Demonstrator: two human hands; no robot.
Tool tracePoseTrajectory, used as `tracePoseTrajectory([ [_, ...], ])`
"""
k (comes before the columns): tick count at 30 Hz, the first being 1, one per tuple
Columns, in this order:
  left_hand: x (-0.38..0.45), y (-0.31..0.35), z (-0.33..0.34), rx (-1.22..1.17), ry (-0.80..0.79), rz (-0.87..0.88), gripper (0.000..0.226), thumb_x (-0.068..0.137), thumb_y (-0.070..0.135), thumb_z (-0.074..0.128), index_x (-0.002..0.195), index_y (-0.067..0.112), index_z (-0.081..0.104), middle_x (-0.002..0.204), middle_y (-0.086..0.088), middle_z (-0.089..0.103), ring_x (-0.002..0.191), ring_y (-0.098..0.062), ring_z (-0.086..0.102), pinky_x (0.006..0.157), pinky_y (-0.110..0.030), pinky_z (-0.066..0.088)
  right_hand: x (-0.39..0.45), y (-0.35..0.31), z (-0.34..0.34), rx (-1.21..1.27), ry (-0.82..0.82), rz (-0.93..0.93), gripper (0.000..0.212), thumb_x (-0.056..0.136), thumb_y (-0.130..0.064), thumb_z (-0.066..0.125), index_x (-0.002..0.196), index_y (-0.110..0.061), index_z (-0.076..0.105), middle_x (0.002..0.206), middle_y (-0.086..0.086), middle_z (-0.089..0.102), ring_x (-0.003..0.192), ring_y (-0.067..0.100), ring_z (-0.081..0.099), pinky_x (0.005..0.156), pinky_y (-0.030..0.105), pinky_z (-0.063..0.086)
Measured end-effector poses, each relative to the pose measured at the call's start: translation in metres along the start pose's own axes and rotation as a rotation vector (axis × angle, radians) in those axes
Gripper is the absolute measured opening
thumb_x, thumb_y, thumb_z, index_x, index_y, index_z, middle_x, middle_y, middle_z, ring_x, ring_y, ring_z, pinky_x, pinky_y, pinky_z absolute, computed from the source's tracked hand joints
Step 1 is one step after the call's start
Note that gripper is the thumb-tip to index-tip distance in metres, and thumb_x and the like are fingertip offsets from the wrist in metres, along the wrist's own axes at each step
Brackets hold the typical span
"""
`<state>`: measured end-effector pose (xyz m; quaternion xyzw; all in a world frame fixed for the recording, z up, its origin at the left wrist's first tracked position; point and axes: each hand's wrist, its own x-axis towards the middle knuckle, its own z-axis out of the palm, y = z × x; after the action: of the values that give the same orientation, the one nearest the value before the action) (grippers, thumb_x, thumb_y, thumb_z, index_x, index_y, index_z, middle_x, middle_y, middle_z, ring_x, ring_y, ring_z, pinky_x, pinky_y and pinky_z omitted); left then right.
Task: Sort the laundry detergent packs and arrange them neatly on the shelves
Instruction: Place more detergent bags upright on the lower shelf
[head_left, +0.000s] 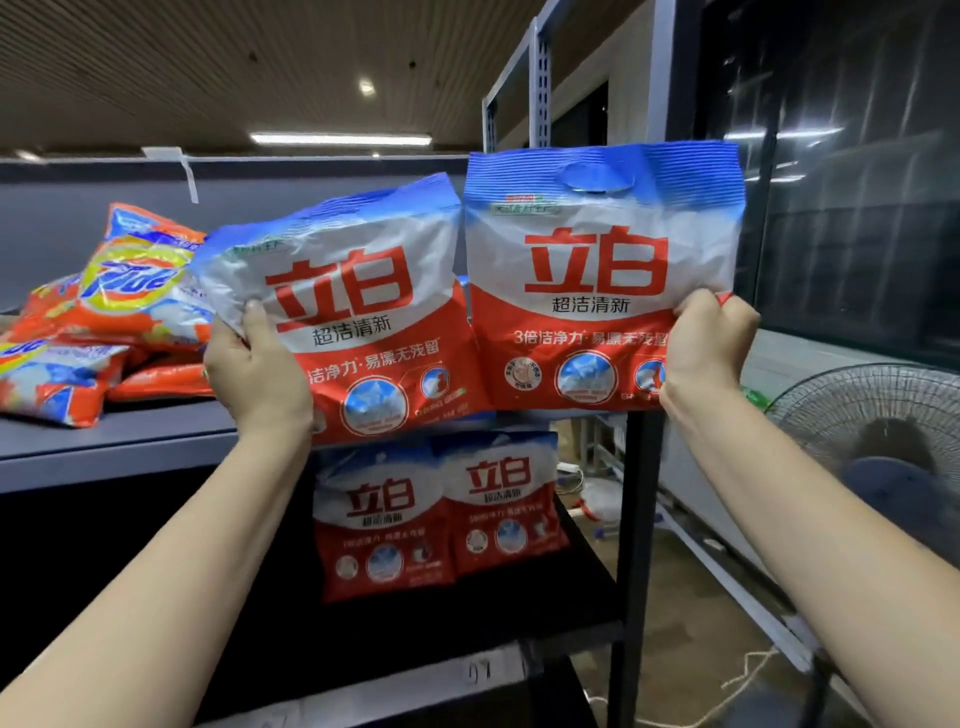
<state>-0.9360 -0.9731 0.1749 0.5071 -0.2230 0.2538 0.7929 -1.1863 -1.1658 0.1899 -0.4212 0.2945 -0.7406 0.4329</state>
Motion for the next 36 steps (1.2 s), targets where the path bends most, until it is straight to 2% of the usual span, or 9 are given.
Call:
tracePoseTrajectory([
  [4, -0.021, -0.004, -0.025, -0.082, -0.041, -0.103, 0.013, 0.091, 0.026, 0.048, 0.093, 0.022, 0.061, 0.092, 0.001, 0.065, 0.087, -0.015, 0.059, 0.08, -0.032, 0.048, -0.01, 0.016, -0.022, 0.026, -0.003, 0.112, 0.027, 0.072, 0.0, 0.042, 0.052, -0.018, 0.043, 0.054, -0.009, 0.047, 0.048, 0.006, 0.044, 0.051, 0.022, 0.034],
  [9, -0.056, -0.022, -0.049, -0.135, -0.036, -0.22, 0.022, 0.091, 0.014, 0.051, 0.075, 0.024, 0.063, 0.062, 0.021, 0.065, 0.062, 0.005, 0.059, 0.061, -0.018, 0.049, -0.024, 0.046, -0.049, 0.01, -0.077, 0.205, 0.023, 0.073, 0.002, 0.041, 0.062, -0.016, 0.049, 0.06, -0.004, 0.053, 0.051, 0.009, 0.052, 0.05, 0.021, 0.04],
  [11, -0.068, -0.031, -0.061, -0.134, -0.025, -0.28, 0.022, 0.087, 0.015, 0.054, 0.068, 0.022, 0.063, 0.063, 0.015, 0.066, 0.064, -0.002, 0.06, 0.064, -0.022, 0.05, -0.027, 0.059, -0.059, 0.023, -0.103, 0.209, 0.025, 0.072, 0.005, 0.04, 0.065, -0.017, 0.05, 0.064, -0.003, 0.054, 0.054, 0.008, 0.052, 0.049, 0.019, 0.039],
  [14, -0.088, -0.049, -0.079, -0.082, -0.02, -0.35, 0.02, 0.086, 0.016, 0.055, 0.069, 0.022, 0.062, 0.072, 0.004, 0.064, 0.068, -0.011, 0.061, 0.066, -0.028, 0.051, -0.038, 0.086, -0.072, -0.079, -0.128, 0.216, 0.031, 0.067, 0.004, 0.041, 0.047, -0.019, 0.047, 0.054, -0.01, 0.047, 0.054, 0.009, 0.043, 0.051, 0.023, 0.032],
  [20, -0.122, -0.091, -0.109, 0.142, -0.056, -0.445, 0.024, 0.089, 0.019, 0.054, 0.065, 0.019, 0.055, 0.063, 0.003, 0.059, 0.047, 0.001, 0.058, 0.044, -0.015, 0.046, -0.072, 0.158, -0.09, -0.261, -0.209, 0.29, 0.027, 0.071, 0.001, 0.04, 0.052, -0.018, 0.044, 0.058, -0.003, 0.049, 0.06, 0.016, 0.046, 0.056, 0.029, 0.035],
  [25, -0.132, -0.139, -0.126, 0.346, -0.18, -0.567, 0.024, 0.095, 0.023, 0.05, 0.082, 0.004, 0.058, 0.07, -0.008, 0.061, 0.064, -0.023, 0.059, 0.064, -0.032, 0.046, -0.083, 0.212, -0.091, -0.416, -0.185, 0.443, 0.021, 0.072, 0.001, 0.041, 0.058, -0.012, 0.051, 0.062, 0.005, 0.06, 0.061, 0.025, 0.055, 0.057, 0.031, 0.044],
  [28, -0.124, -0.16, -0.128, 0.329, -0.175, -0.654, 0.017, 0.095, 0.02, 0.049, 0.096, 0.006, 0.058, 0.089, -0.02, 0.065, 0.076, -0.032, 0.063, 0.071, -0.038, 0.051, -0.085, 0.237, -0.082, -0.432, -0.094, 0.558, 0.023, 0.074, 0.0, 0.04, 0.057, -0.013, 0.047, 0.061, 0.008, 0.052, 0.055, 0.024, 0.047, 0.057, 0.034, 0.038],
  [33, -0.1, -0.191, -0.103, 0.269, -0.142, -0.781, 0.037, 0.096, 0.027, 0.053, 0.127, 0.007, 0.054, 0.11, -0.016, 0.062, 0.098, -0.034, 0.061, 0.086, -0.046, 0.049, -0.079, 0.265, -0.056, -0.406, -0.085, 0.603, 0.015, 0.089, -0.001, 0.043, 0.089, -0.007, 0.057, 0.076, 0.007, 0.054, 0.069, 0.024, 0.052, 0.069, 0.033, 0.043],
  [36, -0.091, -0.21, -0.089, 0.267, -0.162, -0.834, 0.042, 0.098, 0.026, 0.05, 0.129, -0.002, 0.051, 0.125, -0.026, 0.056, 0.105, -0.042, 0.057, 0.094, -0.048, 0.045, -0.074, 0.278, -0.041, -0.358, -0.107, 0.621, 0.022, 0.092, -0.003, 0.044, 0.077, -0.015, 0.054, 0.074, 0.005, 0.056, 0.063, 0.019, 0.053, 0.06, 0.029, 0.044],
])
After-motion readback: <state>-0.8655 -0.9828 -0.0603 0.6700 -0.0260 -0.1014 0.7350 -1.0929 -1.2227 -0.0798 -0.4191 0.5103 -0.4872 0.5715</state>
